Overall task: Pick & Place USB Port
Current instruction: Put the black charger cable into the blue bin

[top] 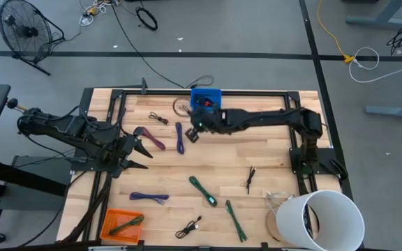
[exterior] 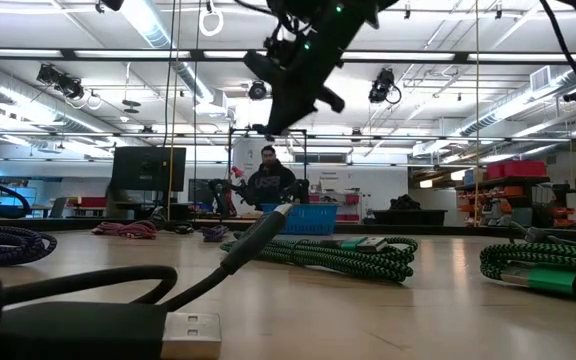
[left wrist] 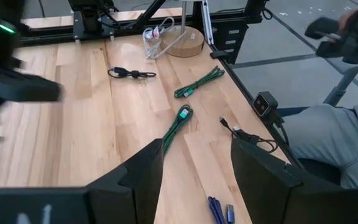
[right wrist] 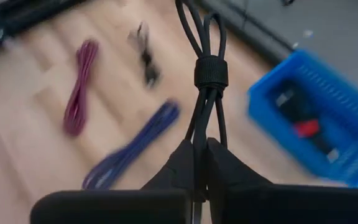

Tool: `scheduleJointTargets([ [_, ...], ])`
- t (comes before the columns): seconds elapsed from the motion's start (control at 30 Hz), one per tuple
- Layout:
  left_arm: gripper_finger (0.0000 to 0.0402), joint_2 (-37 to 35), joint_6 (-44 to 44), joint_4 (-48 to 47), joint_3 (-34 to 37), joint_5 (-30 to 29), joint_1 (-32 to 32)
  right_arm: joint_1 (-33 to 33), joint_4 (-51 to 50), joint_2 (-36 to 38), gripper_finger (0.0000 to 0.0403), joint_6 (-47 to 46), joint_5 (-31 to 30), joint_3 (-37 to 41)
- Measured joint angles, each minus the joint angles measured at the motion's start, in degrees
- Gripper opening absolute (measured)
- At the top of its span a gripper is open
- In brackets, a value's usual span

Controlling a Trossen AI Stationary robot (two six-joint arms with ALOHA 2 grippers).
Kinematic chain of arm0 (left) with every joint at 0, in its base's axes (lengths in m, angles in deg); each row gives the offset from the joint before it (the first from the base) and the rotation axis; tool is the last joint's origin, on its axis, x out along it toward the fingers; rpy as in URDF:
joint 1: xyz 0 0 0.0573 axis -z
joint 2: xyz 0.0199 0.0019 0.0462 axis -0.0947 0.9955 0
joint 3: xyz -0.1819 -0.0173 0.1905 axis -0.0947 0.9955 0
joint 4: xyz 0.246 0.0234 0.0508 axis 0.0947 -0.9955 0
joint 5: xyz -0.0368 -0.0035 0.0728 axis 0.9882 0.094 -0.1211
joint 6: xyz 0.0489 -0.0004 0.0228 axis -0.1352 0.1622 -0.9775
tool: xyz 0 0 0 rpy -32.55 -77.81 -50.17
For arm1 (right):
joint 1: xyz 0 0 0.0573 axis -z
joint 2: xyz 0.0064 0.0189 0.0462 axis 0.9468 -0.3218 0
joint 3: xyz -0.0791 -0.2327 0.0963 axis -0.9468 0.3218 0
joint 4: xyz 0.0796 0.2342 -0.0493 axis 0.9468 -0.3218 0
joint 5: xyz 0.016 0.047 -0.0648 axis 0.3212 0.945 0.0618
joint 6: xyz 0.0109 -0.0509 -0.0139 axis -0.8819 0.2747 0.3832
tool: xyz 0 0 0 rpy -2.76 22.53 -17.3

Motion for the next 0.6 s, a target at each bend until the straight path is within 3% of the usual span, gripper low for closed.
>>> scheduleJointTargets([
  [0.2,0.0193,0.0,-0.1,-0.1,0.0,0.0,0.0,6.2,-1.8,0.0,0.001,5.1,-3.9,-0.8],
  [0.6,0.0193,0.0,-1.5,-1.4,0.0,0.0,0.0,15.6,-1.9,-0.4,0.001,11.3,-5.5,-0.8],
])
